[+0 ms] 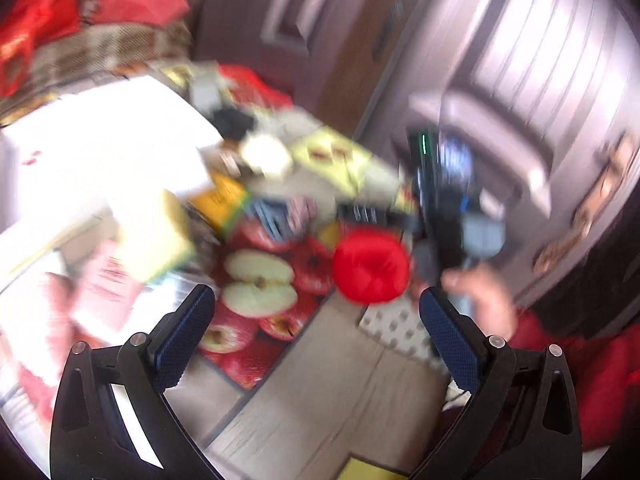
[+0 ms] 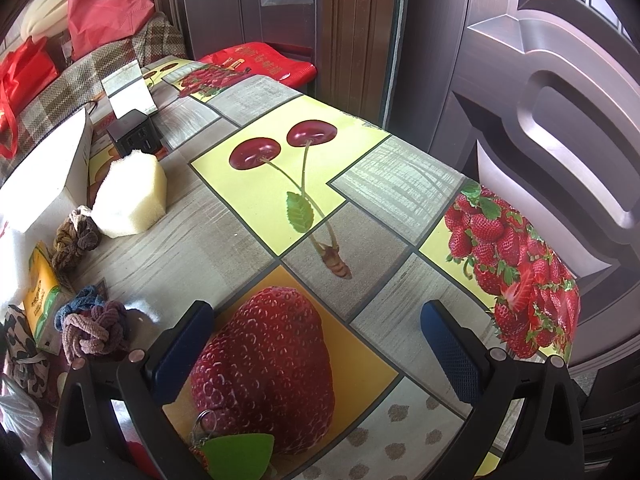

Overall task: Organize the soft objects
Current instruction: 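Grasp the red plush apple with the right gripper while the left grasps the white foam block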

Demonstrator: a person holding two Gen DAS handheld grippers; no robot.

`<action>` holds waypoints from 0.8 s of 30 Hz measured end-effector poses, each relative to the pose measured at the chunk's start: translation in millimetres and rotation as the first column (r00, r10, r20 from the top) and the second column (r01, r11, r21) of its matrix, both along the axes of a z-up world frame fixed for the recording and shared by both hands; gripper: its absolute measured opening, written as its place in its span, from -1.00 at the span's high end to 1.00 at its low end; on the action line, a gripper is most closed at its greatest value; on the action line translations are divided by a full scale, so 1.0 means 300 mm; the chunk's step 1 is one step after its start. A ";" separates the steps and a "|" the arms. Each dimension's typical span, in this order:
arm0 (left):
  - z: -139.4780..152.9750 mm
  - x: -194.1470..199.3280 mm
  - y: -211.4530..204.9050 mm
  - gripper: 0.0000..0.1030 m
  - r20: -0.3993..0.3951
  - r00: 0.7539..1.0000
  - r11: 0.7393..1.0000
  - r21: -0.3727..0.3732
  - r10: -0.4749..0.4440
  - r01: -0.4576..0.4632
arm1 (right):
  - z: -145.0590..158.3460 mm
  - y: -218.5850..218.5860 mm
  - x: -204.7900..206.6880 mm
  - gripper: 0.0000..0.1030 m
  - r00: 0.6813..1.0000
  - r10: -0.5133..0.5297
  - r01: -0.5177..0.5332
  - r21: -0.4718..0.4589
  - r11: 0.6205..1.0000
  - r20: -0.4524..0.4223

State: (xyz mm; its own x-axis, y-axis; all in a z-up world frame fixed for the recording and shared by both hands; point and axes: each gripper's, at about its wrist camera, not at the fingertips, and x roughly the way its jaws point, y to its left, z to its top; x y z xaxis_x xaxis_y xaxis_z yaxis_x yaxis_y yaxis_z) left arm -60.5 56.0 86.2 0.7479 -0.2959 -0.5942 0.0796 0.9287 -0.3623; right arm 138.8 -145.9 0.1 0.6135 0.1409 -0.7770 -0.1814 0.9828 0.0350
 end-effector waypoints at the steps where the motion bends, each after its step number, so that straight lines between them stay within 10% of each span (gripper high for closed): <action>1: 0.021 -0.017 0.015 -0.99 0.020 1.000 1.000 -0.007 0.019 -0.019 | 0.005 -0.007 -0.003 -1.00 1.000 0.011 -0.012 0.035 0.999 0.009; 9: 0.020 -0.263 0.219 -0.99 0.037 0.952 0.943 0.132 0.303 -0.305 | 0.068 -0.037 -0.033 -1.00 0.950 0.269 -0.307 0.329 0.893 0.156; 17: -0.249 -0.196 0.184 -0.99 -0.239 0.907 0.935 0.164 0.346 -0.313 | 0.090 0.059 -0.161 -1.00 0.818 0.521 -0.551 0.075 0.831 0.244; 24: -0.262 -0.153 0.156 -0.87 -0.286 0.884 0.926 0.192 0.371 -0.326 | 0.014 0.126 -0.190 -1.00 0.787 0.600 -0.605 -0.009 0.796 0.146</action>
State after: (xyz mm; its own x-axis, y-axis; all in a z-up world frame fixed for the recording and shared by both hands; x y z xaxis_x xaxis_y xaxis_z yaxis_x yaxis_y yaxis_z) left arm -106.3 102.9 7.5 0.5575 0.0488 -0.8288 -0.3541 0.9169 -0.1842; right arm 81.9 -108.2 4.3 0.4920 0.5431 -0.6805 -0.7418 0.6707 -0.0010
